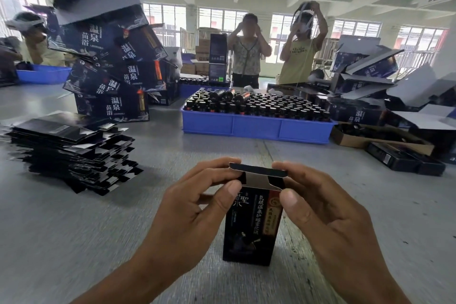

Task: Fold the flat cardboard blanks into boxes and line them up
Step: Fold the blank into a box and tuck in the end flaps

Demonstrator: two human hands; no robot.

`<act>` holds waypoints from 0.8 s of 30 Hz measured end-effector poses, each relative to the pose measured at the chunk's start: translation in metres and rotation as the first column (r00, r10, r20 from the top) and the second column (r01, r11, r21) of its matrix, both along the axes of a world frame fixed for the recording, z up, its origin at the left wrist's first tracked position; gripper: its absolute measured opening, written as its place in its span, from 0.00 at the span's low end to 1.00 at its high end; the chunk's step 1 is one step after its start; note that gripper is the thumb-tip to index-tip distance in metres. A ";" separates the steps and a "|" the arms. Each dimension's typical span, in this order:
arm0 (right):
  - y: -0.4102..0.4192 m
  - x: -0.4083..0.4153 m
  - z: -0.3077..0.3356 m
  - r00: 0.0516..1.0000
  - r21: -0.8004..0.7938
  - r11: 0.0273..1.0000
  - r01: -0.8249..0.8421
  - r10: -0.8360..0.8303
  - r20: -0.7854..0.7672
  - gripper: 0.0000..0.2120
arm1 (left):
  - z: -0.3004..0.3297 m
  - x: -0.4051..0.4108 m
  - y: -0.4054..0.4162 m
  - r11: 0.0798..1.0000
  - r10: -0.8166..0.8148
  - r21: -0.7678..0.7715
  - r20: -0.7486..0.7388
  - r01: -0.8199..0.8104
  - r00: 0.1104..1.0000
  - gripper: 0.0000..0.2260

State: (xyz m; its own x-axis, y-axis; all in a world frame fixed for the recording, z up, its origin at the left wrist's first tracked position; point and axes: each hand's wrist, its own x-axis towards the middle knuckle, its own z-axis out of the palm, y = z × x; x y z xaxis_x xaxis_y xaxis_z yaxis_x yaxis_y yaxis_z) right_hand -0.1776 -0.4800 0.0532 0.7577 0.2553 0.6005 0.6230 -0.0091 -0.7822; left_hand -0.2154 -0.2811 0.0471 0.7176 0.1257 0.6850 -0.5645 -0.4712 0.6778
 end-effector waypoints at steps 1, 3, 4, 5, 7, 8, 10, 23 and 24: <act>0.001 0.000 0.000 1.000 0.013 1.000 0.016 -0.016 0.014 0.13 | 0.001 0.000 0.000 1.000 -0.002 -0.001 -0.003 0.002 1.000 0.11; 0.003 -0.001 0.000 0.999 0.046 0.998 0.039 -0.040 0.023 0.08 | 0.001 -0.001 -0.001 1.000 -0.005 -0.001 -0.009 0.005 1.000 0.12; 0.003 -0.001 0.000 0.999 0.055 0.997 0.044 -0.045 0.021 0.09 | 0.001 -0.001 -0.001 1.000 -0.008 -0.004 -0.011 0.008 1.000 0.11; 0.004 -0.001 0.000 0.999 0.068 0.997 0.045 -0.046 0.012 0.10 | 0.001 -0.002 -0.001 1.000 -0.016 -0.009 -0.012 0.016 1.000 0.10; 0.004 0.000 0.000 0.999 0.094 0.994 0.049 -0.049 -0.005 0.11 | 0.002 -0.004 -0.002 0.998 -0.051 -0.030 -0.017 0.050 0.999 0.11; 0.004 0.000 0.000 0.999 0.105 0.993 0.049 -0.048 -0.008 0.11 | 0.002 -0.005 -0.003 0.997 -0.067 -0.042 -0.018 0.066 0.998 0.13; 0.005 0.000 0.000 0.999 0.125 0.991 0.047 -0.046 -0.007 0.11 | 0.001 -0.006 -0.005 0.995 -0.070 -0.067 -0.014 0.069 0.997 0.13; 0.004 0.000 -0.002 1.000 0.130 0.991 0.027 -0.027 -0.008 0.09 | -0.003 -0.004 -0.007 0.980 -0.087 -0.179 0.010 0.087 0.996 0.15; 0.004 0.000 -0.001 1.000 0.125 0.992 0.029 -0.029 -0.006 0.09 | -0.003 -0.004 -0.007 0.986 -0.075 -0.146 0.013 0.076 0.997 0.14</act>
